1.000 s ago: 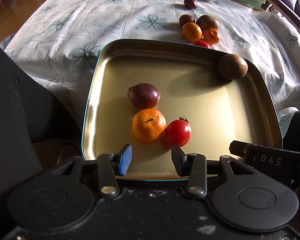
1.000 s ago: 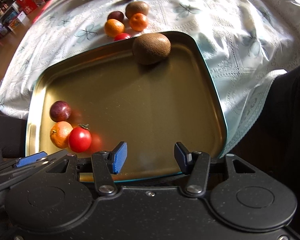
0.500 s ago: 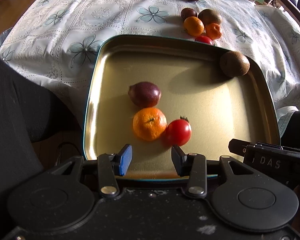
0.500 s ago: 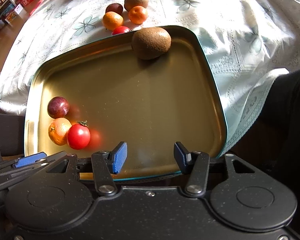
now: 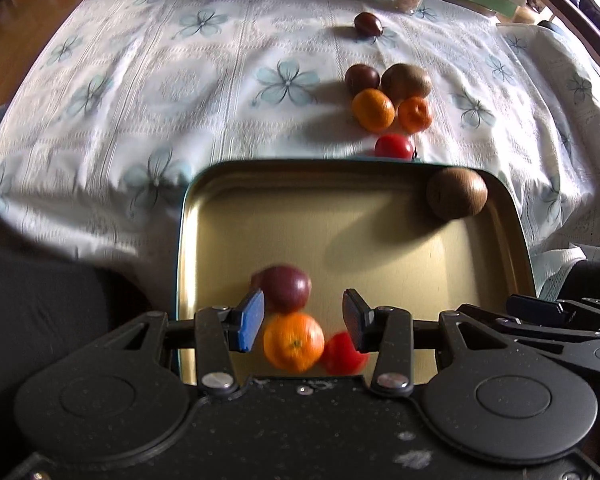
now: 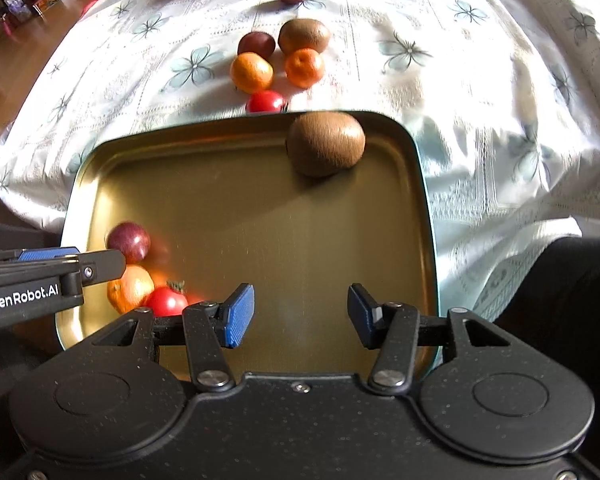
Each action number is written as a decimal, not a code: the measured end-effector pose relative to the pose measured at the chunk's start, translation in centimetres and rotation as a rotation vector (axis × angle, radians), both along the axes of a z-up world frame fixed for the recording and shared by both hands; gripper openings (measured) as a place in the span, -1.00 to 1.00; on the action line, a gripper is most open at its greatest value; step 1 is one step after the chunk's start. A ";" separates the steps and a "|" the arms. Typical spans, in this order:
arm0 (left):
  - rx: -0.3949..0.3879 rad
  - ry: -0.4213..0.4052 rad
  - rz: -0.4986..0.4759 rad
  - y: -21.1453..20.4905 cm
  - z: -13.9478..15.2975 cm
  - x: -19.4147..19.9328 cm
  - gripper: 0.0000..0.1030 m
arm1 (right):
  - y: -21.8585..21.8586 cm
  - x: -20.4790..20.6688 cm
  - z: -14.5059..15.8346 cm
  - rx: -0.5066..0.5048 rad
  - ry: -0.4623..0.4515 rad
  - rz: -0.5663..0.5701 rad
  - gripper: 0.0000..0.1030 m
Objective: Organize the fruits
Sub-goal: 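Withdraw both tools from the tray toward the remaining fruits, then close the right tool on a mandarin while the left tool grasps another mandarin, then carry the mandarins in both tools over the tray, then open the right tool to drop its mandarin while the left tool releases its mandarin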
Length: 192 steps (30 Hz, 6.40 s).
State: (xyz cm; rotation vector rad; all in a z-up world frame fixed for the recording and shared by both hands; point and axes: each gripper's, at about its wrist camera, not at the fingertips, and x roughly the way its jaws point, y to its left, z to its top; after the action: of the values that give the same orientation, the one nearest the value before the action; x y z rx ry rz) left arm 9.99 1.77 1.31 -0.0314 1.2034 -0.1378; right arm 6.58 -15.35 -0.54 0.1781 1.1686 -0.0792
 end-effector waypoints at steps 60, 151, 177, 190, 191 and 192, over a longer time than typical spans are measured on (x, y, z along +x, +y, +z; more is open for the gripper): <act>0.053 0.012 0.144 0.1 -1.4 20.0 -0.14 | -3.6 19.2 -0.9 0.030 0.022 -0.128 0.12; -0.015 -0.113 -0.015 -3.1 0.7 -0.5 -0.19 | -5.7 0.0 1.5 0.074 -0.240 -0.183 -0.09; -0.011 -0.051 0.067 -4.7 0.4 -3.6 -0.19 | -4.9 -6.1 0.4 0.095 -0.258 -0.159 -0.09; 0.047 -0.057 0.042 -5.9 -0.2 -2.4 -0.18 | -3.4 -5.7 0.1 0.049 -0.249 -0.091 -0.09; 0.047 -0.059 0.043 -5.9 -0.2 -2.5 -0.19 | -3.3 -5.7 0.0 0.048 -0.248 -0.088 -0.09; 0.049 -0.064 0.044 -5.8 -0.2 -2.6 -0.20 | -3.3 -5.6 0.0 0.046 -0.248 -0.085 -0.09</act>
State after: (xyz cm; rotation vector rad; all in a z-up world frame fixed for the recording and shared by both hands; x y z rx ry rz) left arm 7.42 -4.05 1.11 -0.0101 1.1410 -0.0699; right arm 0.94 -18.61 -0.52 0.2710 0.9164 -0.1020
